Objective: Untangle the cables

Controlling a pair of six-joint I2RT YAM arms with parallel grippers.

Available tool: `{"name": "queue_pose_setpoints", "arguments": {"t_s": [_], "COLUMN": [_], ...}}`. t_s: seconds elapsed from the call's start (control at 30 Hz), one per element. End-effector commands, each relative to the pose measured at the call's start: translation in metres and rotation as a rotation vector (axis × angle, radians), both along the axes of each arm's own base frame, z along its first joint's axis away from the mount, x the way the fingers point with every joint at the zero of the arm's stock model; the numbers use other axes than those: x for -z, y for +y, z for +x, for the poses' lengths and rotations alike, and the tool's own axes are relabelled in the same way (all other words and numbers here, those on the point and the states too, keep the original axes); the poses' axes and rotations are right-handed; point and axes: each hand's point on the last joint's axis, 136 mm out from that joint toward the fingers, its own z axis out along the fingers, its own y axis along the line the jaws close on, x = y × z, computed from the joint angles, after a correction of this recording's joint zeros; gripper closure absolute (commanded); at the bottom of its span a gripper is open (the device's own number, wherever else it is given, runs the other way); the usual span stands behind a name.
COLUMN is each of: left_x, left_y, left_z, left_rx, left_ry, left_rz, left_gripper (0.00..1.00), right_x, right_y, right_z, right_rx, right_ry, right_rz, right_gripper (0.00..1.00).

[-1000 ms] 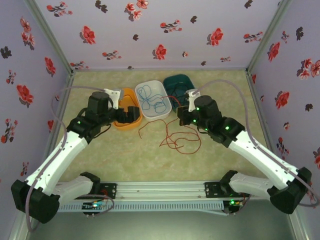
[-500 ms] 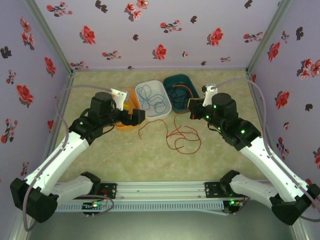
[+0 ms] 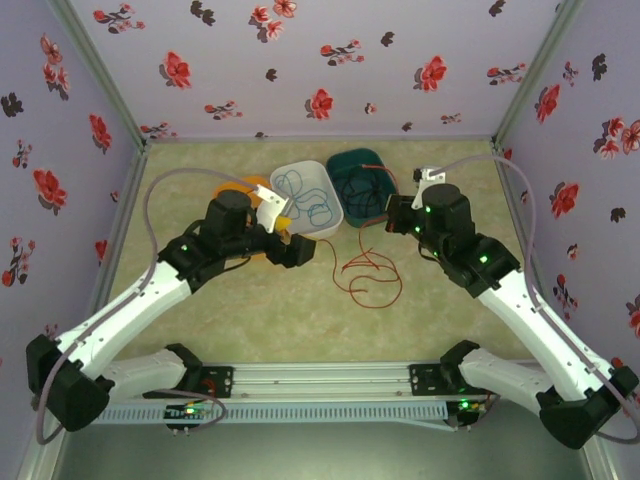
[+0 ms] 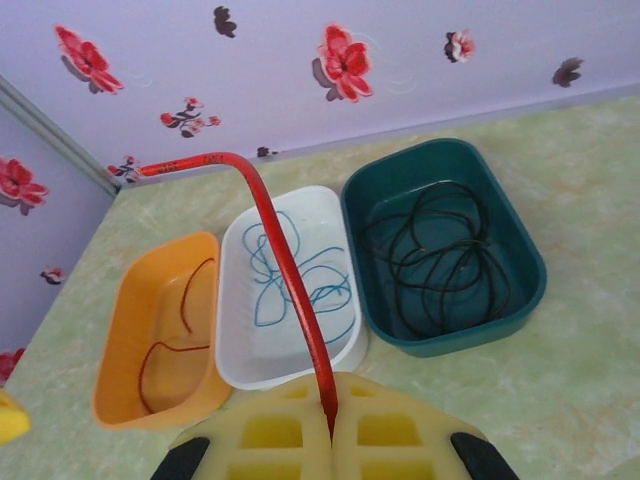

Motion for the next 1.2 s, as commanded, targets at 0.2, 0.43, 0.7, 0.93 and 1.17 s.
{"name": "queue_pose_setpoints", "arguments": {"t_s": [0.2,0.43,0.7,0.93,1.17], "left_x": [0.004,0.031,0.068,0.08,0.068], "left_y": [-0.035,-0.067,-0.092,-0.102,-0.107], "left_z": [0.006,0.003,-0.002,-0.001,-0.003], "left_rx": [0.041,0.059,0.043,0.03,0.054], "left_ry": [0.042,0.112,0.141,0.19,0.171], "left_rz": [-0.084,-0.076,0.059,0.04,-0.013], "left_gripper": [0.06,0.11,0.11,0.12,0.13], "right_x": [0.012,0.021,0.026,0.029,0.032], "right_y": [-0.031,-0.038,-0.038,-0.036,-0.034], "right_z": [0.012,0.016,0.017,0.018,0.02], "right_rx": [0.169,0.201,0.203,0.198,0.188], "right_ry": [0.057,0.085,0.092,0.095,0.102], "right_rz": [-0.01,0.0,0.008,0.011,0.015], "right_gripper": [1.0,1.0,1.0,1.0,1.0]}}
